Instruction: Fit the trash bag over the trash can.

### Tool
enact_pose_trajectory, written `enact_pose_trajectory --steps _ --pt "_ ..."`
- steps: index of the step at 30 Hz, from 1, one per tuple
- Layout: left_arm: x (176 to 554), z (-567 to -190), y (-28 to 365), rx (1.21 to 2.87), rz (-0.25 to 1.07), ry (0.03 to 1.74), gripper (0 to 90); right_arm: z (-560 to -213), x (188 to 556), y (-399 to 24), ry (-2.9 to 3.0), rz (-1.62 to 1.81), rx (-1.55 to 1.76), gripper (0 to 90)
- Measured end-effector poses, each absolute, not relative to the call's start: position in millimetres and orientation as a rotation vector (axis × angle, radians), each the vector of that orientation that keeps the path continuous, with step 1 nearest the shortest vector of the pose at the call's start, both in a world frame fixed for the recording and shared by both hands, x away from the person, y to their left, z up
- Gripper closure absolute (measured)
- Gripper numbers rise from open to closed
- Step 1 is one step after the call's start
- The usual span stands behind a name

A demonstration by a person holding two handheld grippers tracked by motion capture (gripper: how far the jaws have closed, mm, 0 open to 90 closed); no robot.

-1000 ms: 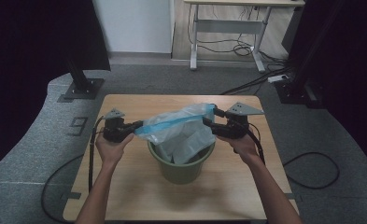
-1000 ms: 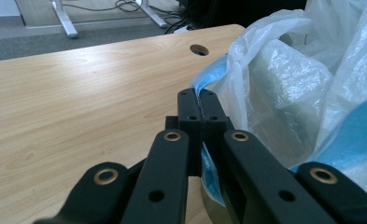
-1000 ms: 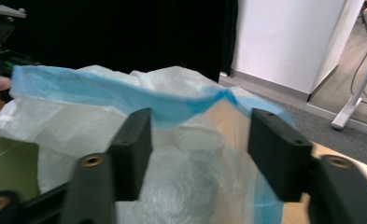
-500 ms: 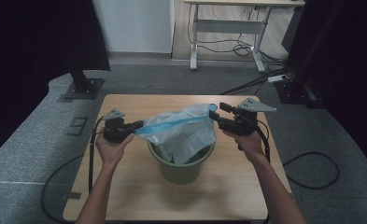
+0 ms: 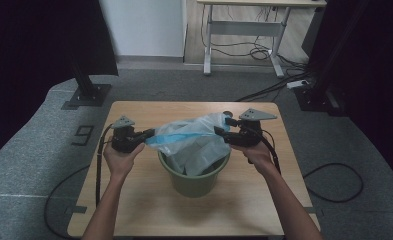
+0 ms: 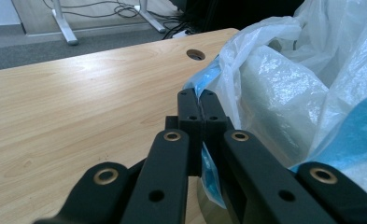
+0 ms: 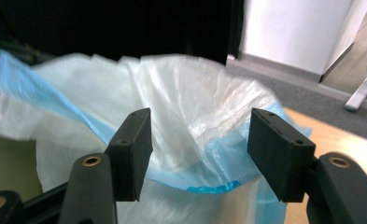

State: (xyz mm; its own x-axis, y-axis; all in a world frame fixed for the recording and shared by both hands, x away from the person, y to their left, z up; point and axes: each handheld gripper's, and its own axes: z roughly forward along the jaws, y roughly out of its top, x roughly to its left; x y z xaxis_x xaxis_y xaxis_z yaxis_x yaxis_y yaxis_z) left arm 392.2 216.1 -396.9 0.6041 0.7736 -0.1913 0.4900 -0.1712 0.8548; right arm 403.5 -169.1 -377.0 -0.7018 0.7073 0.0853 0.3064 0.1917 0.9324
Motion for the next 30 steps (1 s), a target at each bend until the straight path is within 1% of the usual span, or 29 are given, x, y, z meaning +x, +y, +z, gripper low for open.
enact_pose_trajectory --steps 2,3,5,6,8,9,11,12,13,18,21,23,24,26,30 --pt "391.7 -396.6 216.2 1.828 0.354 1.023 89.9 -383.9 402.7 -166.6 2.131 1.488 0.944 39.8" --pt "391.4 -396.4 216.2 1.828 0.355 1.022 90.0 -388.8 402.3 -164.6 2.141 1.463 0.938 42.2" --pt "391.3 -396.4 216.2 1.828 0.354 1.022 90.0 -391.6 401.9 -163.4 2.139 1.438 0.931 49.9" --pt "391.4 -396.3 216.2 1.827 0.354 1.022 90.0 -391.6 401.9 -163.4 2.139 1.438 0.931 49.9" --pt "391.7 -396.5 216.2 1.826 0.353 1.023 90.0 -391.2 401.1 -163.5 2.122 1.430 0.927 60.3" --pt "391.9 -396.7 216.1 1.826 0.352 1.023 90.0 -390.1 400.8 -164.9 2.095 1.415 0.941 70.5" --pt "392.0 -396.8 216.0 1.826 0.353 1.023 90.0 -389.0 400.0 -167.2 2.080 1.401 0.943 77.9" --pt "392.0 -396.9 215.9 1.827 0.353 1.023 90.0 -389.0 400.0 -167.2 2.080 1.401 0.943 77.9" --pt "391.8 -396.7 215.9 1.827 0.353 1.022 90.0 -386.3 396.0 -169.2 2.057 1.406 0.935 83.2" --pt "390.4 -396.1 214.9 1.838 0.357 1.018 90.0 -379.7 383.9 -173.8 2.021 1.429 0.900 86.4" --pt "390.7 -396.2 215.4 1.852 0.354 1.018 90.0 -376.9 364.4 -182.9 2.020 1.467 0.874 87.5" --pt "391.2 -396.5 216.0 1.854 0.348 1.020 90.0 -376.9 359.9 -184.8 2.020 1.474 0.871 87.7" --pt "391.2 -396.7 216.1 1.854 0.347 1.019 90.0 -378.3 345.5 -190.5 2.020 1.505 0.865 87.7" --pt "390.5 -397.1 215.8 1.856 0.345 1.015 90.0 -381.9 332.4 -194.5 2.021 1.519 0.853 87.9" --pt "385.5 -397.4 215.0 1.865 0.345 0.996 90.0 -389.2 314.0 -198.9 2.026 1.573 0.843 88.1"
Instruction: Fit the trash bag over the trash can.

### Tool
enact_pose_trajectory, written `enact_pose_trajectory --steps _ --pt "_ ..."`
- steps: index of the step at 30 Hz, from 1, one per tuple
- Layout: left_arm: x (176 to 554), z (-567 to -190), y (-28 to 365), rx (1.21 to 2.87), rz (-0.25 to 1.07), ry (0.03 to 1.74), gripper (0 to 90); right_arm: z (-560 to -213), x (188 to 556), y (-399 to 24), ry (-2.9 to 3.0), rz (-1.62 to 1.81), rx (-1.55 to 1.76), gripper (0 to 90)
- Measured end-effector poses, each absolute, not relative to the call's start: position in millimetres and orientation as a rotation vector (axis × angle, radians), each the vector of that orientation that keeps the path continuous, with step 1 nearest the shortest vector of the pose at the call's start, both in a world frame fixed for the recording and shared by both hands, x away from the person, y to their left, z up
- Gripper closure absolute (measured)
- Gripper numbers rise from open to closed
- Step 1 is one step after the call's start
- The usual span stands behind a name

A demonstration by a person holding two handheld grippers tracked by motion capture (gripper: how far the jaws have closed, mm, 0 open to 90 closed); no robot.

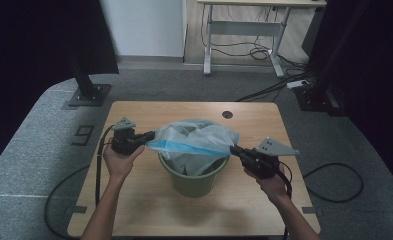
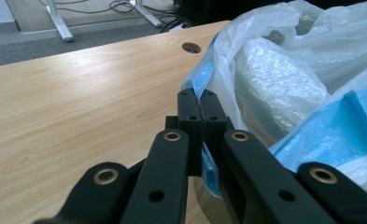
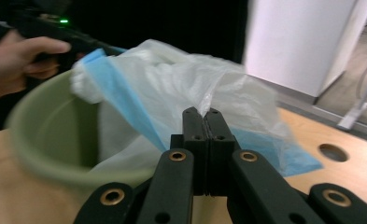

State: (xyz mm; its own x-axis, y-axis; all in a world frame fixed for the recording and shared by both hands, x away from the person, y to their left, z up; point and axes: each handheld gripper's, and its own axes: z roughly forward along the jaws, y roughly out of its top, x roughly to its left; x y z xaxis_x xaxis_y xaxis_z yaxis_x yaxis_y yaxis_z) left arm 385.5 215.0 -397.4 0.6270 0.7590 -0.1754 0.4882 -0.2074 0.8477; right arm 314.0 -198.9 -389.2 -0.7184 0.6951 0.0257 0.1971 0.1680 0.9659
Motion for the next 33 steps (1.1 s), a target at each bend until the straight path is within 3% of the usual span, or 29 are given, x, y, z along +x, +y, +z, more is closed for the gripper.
enact_pose_trajectory --steps 9,33 --pt "370.0 -406.4 221.6 1.865 0.315 0.966 90.0 -422.9 266.4 -186.9 2.120 1.635 0.765 88.3" --pt "363.2 -448.4 217.7 1.892 0.223 0.992 90.0 -488.2 268.6 -158.9 2.327 1.530 0.710 88.5"
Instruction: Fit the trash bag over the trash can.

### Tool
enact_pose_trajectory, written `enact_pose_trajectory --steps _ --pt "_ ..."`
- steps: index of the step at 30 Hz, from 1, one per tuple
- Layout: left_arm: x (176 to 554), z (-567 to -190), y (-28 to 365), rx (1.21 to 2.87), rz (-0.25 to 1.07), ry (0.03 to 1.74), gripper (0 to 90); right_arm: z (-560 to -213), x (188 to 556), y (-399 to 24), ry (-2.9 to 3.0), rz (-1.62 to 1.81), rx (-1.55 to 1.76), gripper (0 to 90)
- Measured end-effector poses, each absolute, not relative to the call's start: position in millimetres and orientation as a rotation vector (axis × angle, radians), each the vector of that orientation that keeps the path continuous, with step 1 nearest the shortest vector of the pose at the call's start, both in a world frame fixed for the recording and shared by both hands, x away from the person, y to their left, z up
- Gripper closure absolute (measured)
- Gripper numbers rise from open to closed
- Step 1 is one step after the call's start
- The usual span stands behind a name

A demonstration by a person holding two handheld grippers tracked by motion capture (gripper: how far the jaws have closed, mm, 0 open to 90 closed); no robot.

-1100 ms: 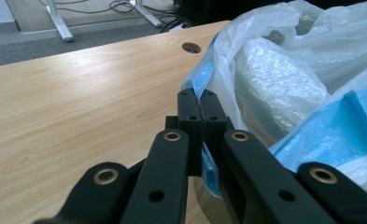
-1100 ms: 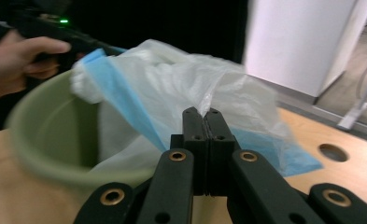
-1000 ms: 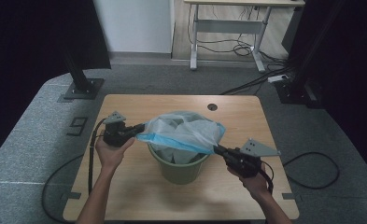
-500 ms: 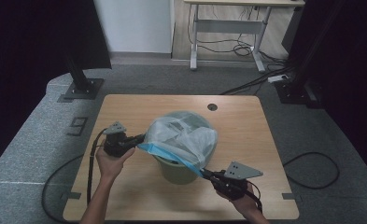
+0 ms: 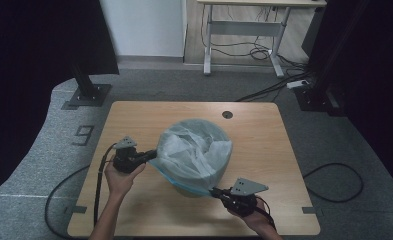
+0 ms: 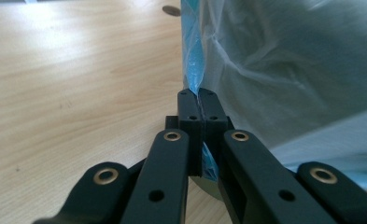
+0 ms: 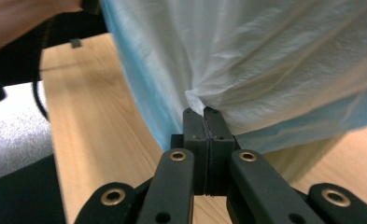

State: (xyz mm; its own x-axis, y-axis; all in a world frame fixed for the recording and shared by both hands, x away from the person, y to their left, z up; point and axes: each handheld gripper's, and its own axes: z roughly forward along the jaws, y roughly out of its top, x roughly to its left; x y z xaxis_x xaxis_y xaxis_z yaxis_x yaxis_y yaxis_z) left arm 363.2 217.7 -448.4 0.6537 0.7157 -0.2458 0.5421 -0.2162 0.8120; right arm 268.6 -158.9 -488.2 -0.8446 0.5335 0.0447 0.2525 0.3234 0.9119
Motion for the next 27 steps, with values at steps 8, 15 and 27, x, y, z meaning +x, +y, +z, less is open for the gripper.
enact_pose_trajectory --steps 8,15,27 --pt "379.5 -468.4 203.8 1.932 0.175 1.025 90.0 -529.5 291.8 -173.9 2.347 1.525 0.834 88.4" --pt "383.5 -480.7 192.5 1.950 0.140 1.033 89.9 -534.9 301.7 -187.2 2.330 1.495 0.878 87.8" --pt "389.6 -493.9 187.6 1.944 0.102 1.065 89.9 -541.8 310.9 -196.9 2.307 1.454 0.939 86.6"
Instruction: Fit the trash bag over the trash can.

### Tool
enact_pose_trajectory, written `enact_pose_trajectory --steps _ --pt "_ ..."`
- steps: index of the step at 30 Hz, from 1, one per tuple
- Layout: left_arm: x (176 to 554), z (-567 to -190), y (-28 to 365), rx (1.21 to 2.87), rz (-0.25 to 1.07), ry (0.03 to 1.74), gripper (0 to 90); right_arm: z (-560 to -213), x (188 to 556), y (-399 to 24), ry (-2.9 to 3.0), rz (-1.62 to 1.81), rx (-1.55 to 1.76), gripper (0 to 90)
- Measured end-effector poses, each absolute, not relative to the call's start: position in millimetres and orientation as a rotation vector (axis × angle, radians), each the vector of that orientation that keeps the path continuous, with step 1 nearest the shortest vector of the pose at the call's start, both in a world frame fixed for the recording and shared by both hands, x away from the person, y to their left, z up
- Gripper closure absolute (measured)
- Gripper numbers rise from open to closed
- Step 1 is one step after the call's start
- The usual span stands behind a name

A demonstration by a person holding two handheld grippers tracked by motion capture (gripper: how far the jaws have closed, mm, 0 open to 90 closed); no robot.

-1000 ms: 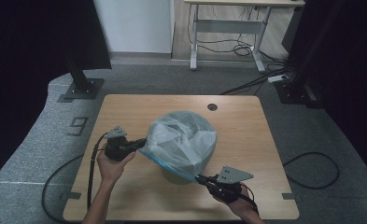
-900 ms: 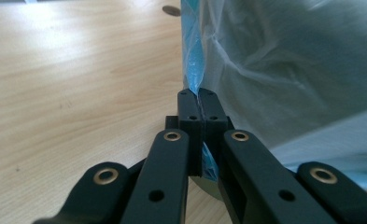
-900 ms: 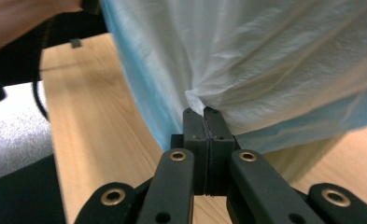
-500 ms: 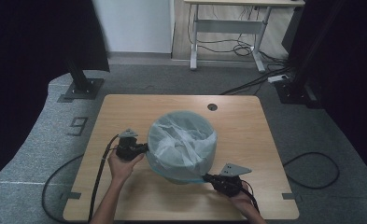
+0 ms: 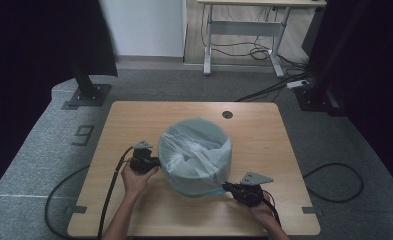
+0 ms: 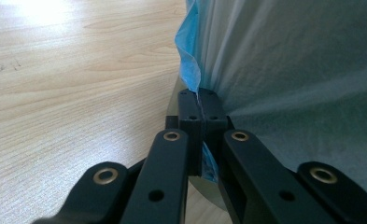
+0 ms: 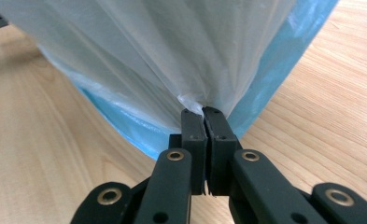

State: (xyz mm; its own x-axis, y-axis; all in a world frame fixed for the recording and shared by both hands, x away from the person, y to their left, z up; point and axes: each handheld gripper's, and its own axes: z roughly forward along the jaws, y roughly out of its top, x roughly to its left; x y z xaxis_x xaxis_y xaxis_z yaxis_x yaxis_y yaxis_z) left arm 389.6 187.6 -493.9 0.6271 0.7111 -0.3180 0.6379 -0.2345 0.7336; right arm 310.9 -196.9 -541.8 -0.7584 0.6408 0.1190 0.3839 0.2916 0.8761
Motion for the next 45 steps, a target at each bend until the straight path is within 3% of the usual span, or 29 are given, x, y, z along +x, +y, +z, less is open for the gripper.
enact_pose_trajectory --steps 11,13,14,15,17,18,19,27,29,31,32,37,41,45 --pt "394.7 -499.8 192.1 1.928 0.113 1.099 88.9 -545.0 315.8 -201.3 2.272 1.447 0.997 84.7" --pt "392.9 -497.7 192.8 1.920 0.123 1.098 78.4 -542.1 313.8 -203.8 2.255 1.467 0.991 83.3" --pt "392.1 -496.2 193.6 1.920 0.121 1.091 78.4 -542.1 313.8 -203.8 2.255 1.467 0.991 83.3" --pt "389.4 -492.5 195.0 1.919 0.119 1.084 68.2 -540.8 312.3 -207.0 2.237 1.476 0.998 80.7" --pt "388.0 -490.9 195.7 1.923 0.131 1.086 59.7 -539.9 310.9 -210.1 2.224 1.481 1.005 80.4" --pt "386.6 -489.0 197.6 1.934 0.152 1.085 59.7 -539.9 310.9 -210.1 2.224 1.481 1.005 80.4" --pt "385.2 -487.2 200.2 1.939 0.165 1.088 50.5 -538.1 309.3 -214.2 2.211 1.490 1.000 79.8" --pt "372.0 -475.3 216.1 1.884 0.246 1.080 35.7 -531.2 306.7 -221.4 2.168 1.572 1.015 74.7" --pt "369.4 -472.3 222.3 1.871 0.263 1.081 32.6 -530.2 304.9 -222.3 2.164 1.573 0.988 71.3" --pt "366.4 -468.7 228.6 1.852 0.272 1.087 28.9 -529.5 301.6 -224.4 2.147 1.572 0.964 61.1" --pt "364.7 -466.6 231.2 1.843 0.269 1.086 28.9 -529.5 301.6 -224.4 2.147 1.572 0.964 61.1" --pt "353.2 -450.6 236.2 1.817 0.260 1.036 21.7 -523.5 301.9 -227.8 2.075 1.551 1.035 38.9" --pt "347.1 -435.9 239.6 1.796 0.279 1.021 19.8 -522.8 302.7 -232.5 2.056 1.545 1.081 31.4" --pt "342.9 -418.7 239.1 1.796 0.277 0.990 17.6 -523.0 301.5 -238.0 2.051 1.539 1.096 30.5"
